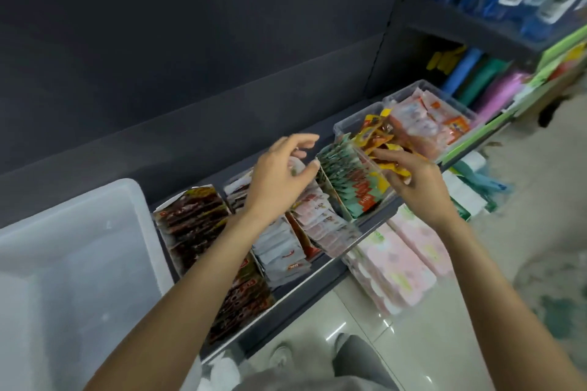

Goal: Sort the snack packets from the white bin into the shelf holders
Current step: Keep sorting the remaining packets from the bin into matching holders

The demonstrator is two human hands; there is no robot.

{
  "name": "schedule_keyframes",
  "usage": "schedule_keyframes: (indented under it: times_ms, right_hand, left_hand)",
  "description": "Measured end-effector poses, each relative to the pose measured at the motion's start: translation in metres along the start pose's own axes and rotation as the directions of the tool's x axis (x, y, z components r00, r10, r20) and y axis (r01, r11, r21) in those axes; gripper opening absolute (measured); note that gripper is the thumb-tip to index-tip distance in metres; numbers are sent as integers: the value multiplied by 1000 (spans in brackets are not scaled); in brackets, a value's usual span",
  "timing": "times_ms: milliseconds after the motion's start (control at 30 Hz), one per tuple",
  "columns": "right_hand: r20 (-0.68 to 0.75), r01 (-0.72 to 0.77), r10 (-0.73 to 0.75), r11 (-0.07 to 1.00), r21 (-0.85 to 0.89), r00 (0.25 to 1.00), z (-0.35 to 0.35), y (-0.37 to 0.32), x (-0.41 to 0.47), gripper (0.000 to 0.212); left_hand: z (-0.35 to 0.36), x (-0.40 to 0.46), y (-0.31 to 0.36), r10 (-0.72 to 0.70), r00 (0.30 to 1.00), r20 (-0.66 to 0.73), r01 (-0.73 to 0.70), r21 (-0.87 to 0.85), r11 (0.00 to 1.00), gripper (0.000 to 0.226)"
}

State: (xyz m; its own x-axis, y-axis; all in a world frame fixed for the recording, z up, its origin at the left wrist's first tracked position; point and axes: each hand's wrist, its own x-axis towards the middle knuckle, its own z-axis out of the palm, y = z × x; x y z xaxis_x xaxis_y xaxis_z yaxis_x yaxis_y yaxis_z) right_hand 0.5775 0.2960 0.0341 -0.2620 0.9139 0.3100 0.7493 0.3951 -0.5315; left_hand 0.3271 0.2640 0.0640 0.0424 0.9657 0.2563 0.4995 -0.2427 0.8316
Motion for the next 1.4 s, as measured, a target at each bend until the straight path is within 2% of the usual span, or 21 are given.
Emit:
schedule_keyframes:
  times_ms: [67,167,267,333,433,567,633,700,767,833,867,967,1100,1300,1400]
  right_hand:
    - [29,34,-32,997,-68,999,-4,22,7,43]
    - [117,141,-128,984,-105,985,-1,53,34,56]
    - [212,249,-229,966,-71,950,5,72,68,61]
    - [292,332,-314,943,-10,903,7,79,89,61]
    - [416,427,-411,902,59,811,7,86,111,63]
    - [560,545,-488,835,76,669,19,84,137,73]
    - [594,606,-522,792,73,612,26,76,147,75]
    - [605,674,-567,736,66,559,36,70,156,67]
    - [584,740,-633,668,81,508,44,68,162,49]
    - [533,763,-684,637,105,498,49,68,166,34]
    - [506,768,-704,629,117,499,51,69,167,28]
    - [457,758,-724,635,150,516,54,72,166,22]
    - [439,727,-705,670,153,557,57,72,165,20]
    - [492,695,-647,710,111,582,59,71,166,25]
    - [525,681,-626,724,114,577,55,69,167,25]
  left_hand:
    - [26,15,-4,-17,998,67,4,196,981,49]
    - [58,38,-13,-15,988,153,-68,523,850,74]
    - [79,59,-20,-110,981,163,-24,656,755,84]
    - [88,65,-21,-156,982,104,40,693,720,76]
    - [96,68,-19,-127,992,12,79,728,681,53]
    - [104,66,-15,-135,984,-116,177,725,666,22]
    - [109,65,-13,-132,972,-195,233,719,655,17]
    - [111,63,-10,-105,964,-245,255,733,630,19]
    - [116,56,-6,-19,969,-246,210,783,586,19]
    - [121,47,1,29,981,-189,142,821,553,23]
    - [123,42,4,8,990,-143,116,830,545,27]
    - [130,31,7,-137,990,-37,103,850,516,49]
    - [135,27,6,-316,947,55,103,881,461,74]
    - [146,34,6,-355,929,105,69,893,445,80]
    - [146,38,2,-284,953,108,50,867,496,59]
